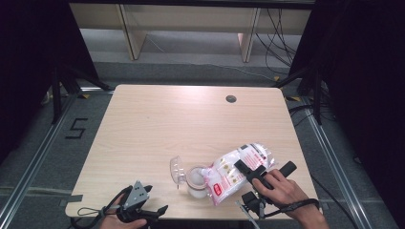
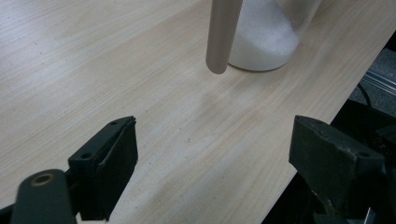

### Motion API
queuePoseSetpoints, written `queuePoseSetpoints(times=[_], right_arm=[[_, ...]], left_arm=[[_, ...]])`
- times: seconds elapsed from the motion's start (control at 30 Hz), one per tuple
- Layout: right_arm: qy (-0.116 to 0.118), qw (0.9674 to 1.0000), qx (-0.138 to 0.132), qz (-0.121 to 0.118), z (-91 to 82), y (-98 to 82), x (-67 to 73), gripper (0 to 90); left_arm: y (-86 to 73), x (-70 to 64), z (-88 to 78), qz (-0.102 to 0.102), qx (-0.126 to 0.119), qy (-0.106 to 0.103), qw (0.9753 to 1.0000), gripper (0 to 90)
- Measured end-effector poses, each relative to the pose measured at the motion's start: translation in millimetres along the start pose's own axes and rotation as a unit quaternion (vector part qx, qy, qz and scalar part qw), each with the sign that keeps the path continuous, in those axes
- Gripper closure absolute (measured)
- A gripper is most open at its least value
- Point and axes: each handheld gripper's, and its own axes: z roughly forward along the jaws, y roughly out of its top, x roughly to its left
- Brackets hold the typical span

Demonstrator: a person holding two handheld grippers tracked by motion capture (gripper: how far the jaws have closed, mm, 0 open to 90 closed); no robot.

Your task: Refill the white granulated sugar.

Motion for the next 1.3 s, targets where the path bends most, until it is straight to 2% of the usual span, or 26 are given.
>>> queuePoseSetpoints(times=[0.07,0.1,0.27,0.3,0.37,0.4,0.53,0.57,0.63,0.67,0.7,0.8,0.83,0.87,0.9,0.97,1.0,1.03,1.07,1.1,1.13,1.17,1.2,1.23,1.27,1.3], right_arm=[[0.0,0.9995,-0.006,0.03,-0.4,-0.4,2.3,76.5],[0.002,0.9995,-0.013,0.027,0.3,-1.2,0.9,76.6],[0.003,0.9967,-0.035,0.073,1.8,-6.7,3.3,76.6],[0.004,0.9964,-0.041,0.074,3.2,-8.0,3.6,76.7],[0.01,0.9948,-0.04,0.093,4.6,-9.6,7.3,76.8],[0.011,0.994,-0.049,0.097,6.2,-10.8,7.9,76.8],[0.011,0.9894,-0.067,0.128,8.1,-14.1,9.9,77.0],[0.011,0.9878,-0.073,0.137,8.7,-14.9,10.2,77.0],[0.005,0.9864,-0.085,0.141,9.8,-16.1,9.1,77.1],[0.01,0.9828,-0.088,0.162,10.3,-16.4,11.1,77.2],[0.008,0.9807,-0.096,0.17,11.4,-17.0,11.6,77.2],[0.012,0.9736,-0.111,0.199,14.6,-17.7,15.0,77.3],[0.013,0.9702,-0.12,0.21,16.6,-18.6,16.0,77.4],[0.015,0.9671,-0.126,0.221,17.2,-19.9,16.8,77.4],[0.019,0.9643,-0.13,0.23,17.8,-20.9,17.9,77.4],[0.024,0.9562,-0.138,0.257,19.6,-23.4,21.0,77.5],[0.019,0.9545,-0.146,0.259,22.0,-24.7,22.2,77.6],[0.028,0.9457,-0.134,0.295,20.5,-23.9,27.3,77.6],[0.019,0.9509,-0.157,0.266,24.5,-26.9,23.5,77.7],[0.02,0.9501,-0.147,0.274,22.5,-28.2,23.9,77.6],[0.024,0.9436,-0.146,0.296,22.6,-28.8,26.5,77.7],[0.027,0.9322,-0.15,0.328,22.8,-28.6,30.6,77.7],[0.015,0.944,-0.16,0.288,24.1,-32.6,24.7,77.8],[0.02,0.9297,-0.158,0.332,23.3,-31.4,30.4,77.8],[0.017,0.9315,-0.172,0.32,25.7,-33.4,28.4,77.8],[0.02,0.9257,-0.171,0.337,25.2,-34.2,30.3,77.8]], left_arm=[[0.0,0.0,-0.1,0.0,0.0,-0.001,1.0,15.2],[0.1,0.0,-0.2,0.0,0.0,-0.001,1.0,15.2],[0.1,0.0,-0.1,0.0,0.001,0.0,1.0,15.2],[0.1,-0.2,-0.2,-0.001,0.001,-0.001,1.0,15.2],[0.1,-0.1,0.0,-0.003,-0.002,0.0,1.0,15.2],[0.3,0.8,0.1,0.002,-0.002,0.003,1.0,15.2],[0.1,0.0,-0.1,0.0,0.001,-0.001,1.0,15.2],[-0.5,-1.5,0.2,-0.014,0.001,-0.001,0.9999,15.2],[-0.5,-1.5,0.3,-0.014,0.001,-0.001,0.9999,15.3],[-0.5,-1.9,0.2,-0.015,0.001,-0.001,0.9999,15.3],[0.2,0.1,-0.2,0.001,0.001,-0.001,1.0,15.2],[0.0,-0.1,0.1,-0.003,-0.004,-0.001,1.0,15.2],[0.1,0.2,0.2,-0.002,-0.005,0.0,1.0,15.2],[0.4,2.0,0.3,0.01,-0.005,0.005,0.9999,15.2],[0.1,0.3,0.1,-0.001,-0.004,-0.001,1.0,15.2],[0.1,-0.1,-0.2,-0.002,-0.001,-0.001,1.0,15.2],[0.0,-0.2,0.2,-0.003,-0.004,-0.002,1.0,15.2],[0.4,2.1,0.2,0.011,-0.004,0.004,0.9999,15.3],[0.6,2.5,0.1,0.013,-0.005,0.005,0.9999,15.3],[0.6,2.5,0.1,0.013,-0.005,0.006,0.9999,15.2],[0.6,2.5,0.0,0.012,-0.005,0.005,0.9999,15.2],[0.5,0.7,-0.6,0.002,-0.003,0.005,1.0,15.2],[0.5,1.1,-0.8,0.005,-0.002,0.005,1.0,15.2],[0.5,1.4,-1.0,0.006,-0.001,0.006,1.0,15.2],[0.6,1.6,-0.9,0.007,-0.003,0.006,1.0,15.2],[0.4,0.5,-0.6,0.0,-0.006,0.002,1.0,15.2]])
